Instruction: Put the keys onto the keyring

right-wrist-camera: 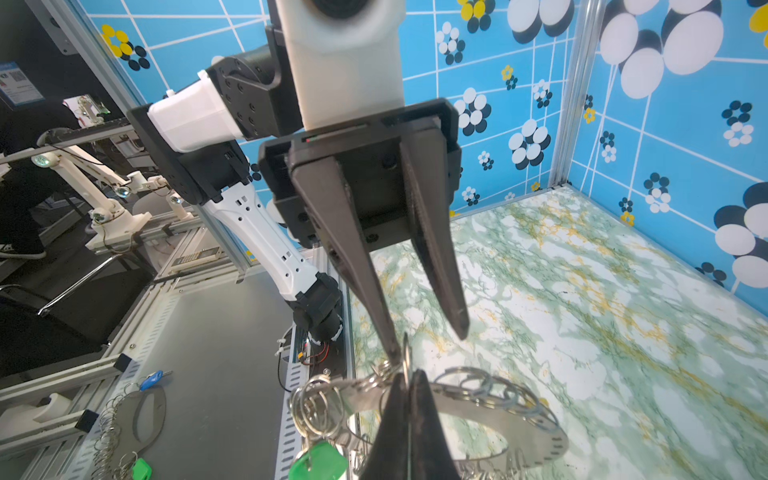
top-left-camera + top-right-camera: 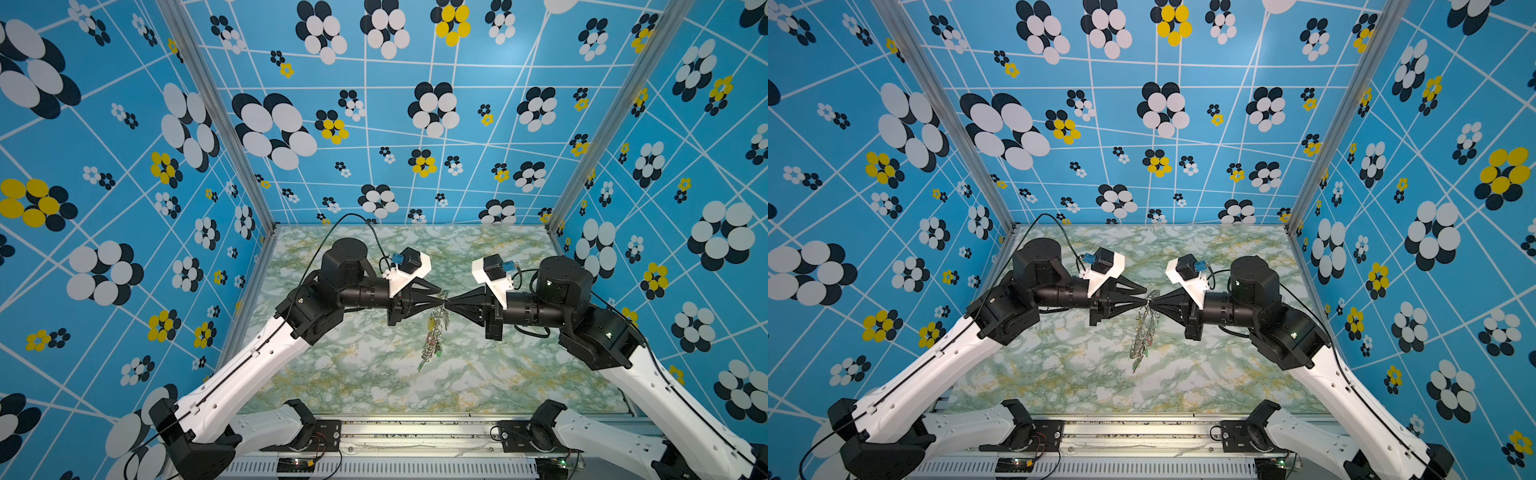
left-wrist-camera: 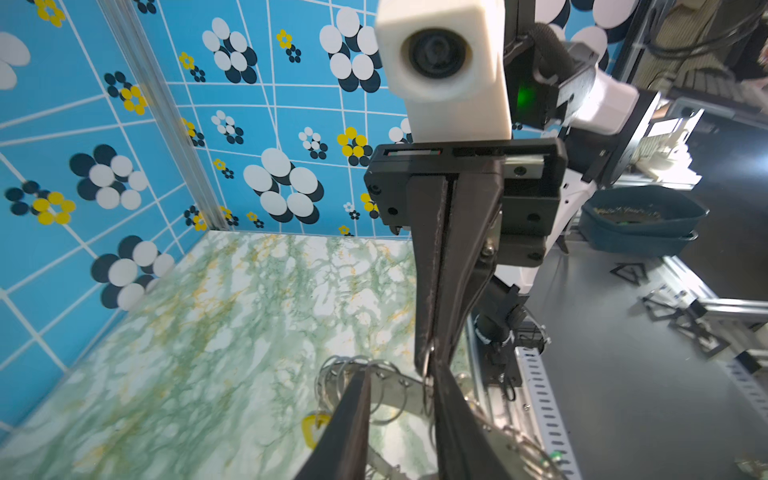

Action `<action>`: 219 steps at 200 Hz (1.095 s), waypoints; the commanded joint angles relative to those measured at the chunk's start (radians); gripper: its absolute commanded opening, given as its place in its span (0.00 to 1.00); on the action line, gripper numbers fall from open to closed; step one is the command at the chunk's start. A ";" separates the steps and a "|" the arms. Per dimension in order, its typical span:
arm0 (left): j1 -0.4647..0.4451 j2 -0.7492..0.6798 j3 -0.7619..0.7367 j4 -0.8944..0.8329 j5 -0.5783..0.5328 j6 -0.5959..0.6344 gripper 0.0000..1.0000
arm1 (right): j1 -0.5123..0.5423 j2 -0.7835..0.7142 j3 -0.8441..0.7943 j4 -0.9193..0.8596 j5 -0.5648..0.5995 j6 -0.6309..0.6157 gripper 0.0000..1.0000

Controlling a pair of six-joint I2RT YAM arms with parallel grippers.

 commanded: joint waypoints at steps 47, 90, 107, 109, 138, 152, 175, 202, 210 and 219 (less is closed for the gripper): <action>-0.025 0.034 0.132 -0.244 -0.043 0.065 0.51 | 0.000 0.076 0.146 -0.237 0.009 -0.151 0.00; -0.043 0.069 0.174 -0.284 -0.016 0.065 0.28 | 0.000 0.086 0.148 -0.225 0.016 -0.155 0.00; -0.043 0.079 0.179 -0.292 -0.016 0.066 0.26 | -0.001 0.086 0.152 -0.220 0.016 -0.152 0.00; -0.044 0.080 0.180 -0.293 -0.016 0.066 0.26 | 0.000 0.086 0.152 -0.219 0.015 -0.153 0.00; -0.045 0.094 0.190 -0.297 -0.008 0.062 0.24 | -0.001 0.084 0.148 -0.214 0.017 -0.151 0.00; -0.045 0.100 0.197 -0.299 -0.005 0.061 0.23 | 0.000 0.083 0.146 -0.213 0.020 -0.151 0.00; -0.048 0.111 0.203 -0.306 -0.004 0.062 0.19 | 0.000 0.078 0.140 -0.202 0.020 -0.147 0.00; -0.051 0.119 0.209 -0.305 0.001 0.061 0.15 | 0.000 0.078 0.137 -0.195 0.017 -0.144 0.00; -0.052 0.120 0.211 -0.305 0.000 0.061 0.14 | 0.000 0.077 0.136 -0.194 0.017 -0.144 0.00; -0.054 0.123 0.212 -0.307 0.002 0.062 0.11 | 0.000 0.076 0.135 -0.193 0.018 -0.145 0.00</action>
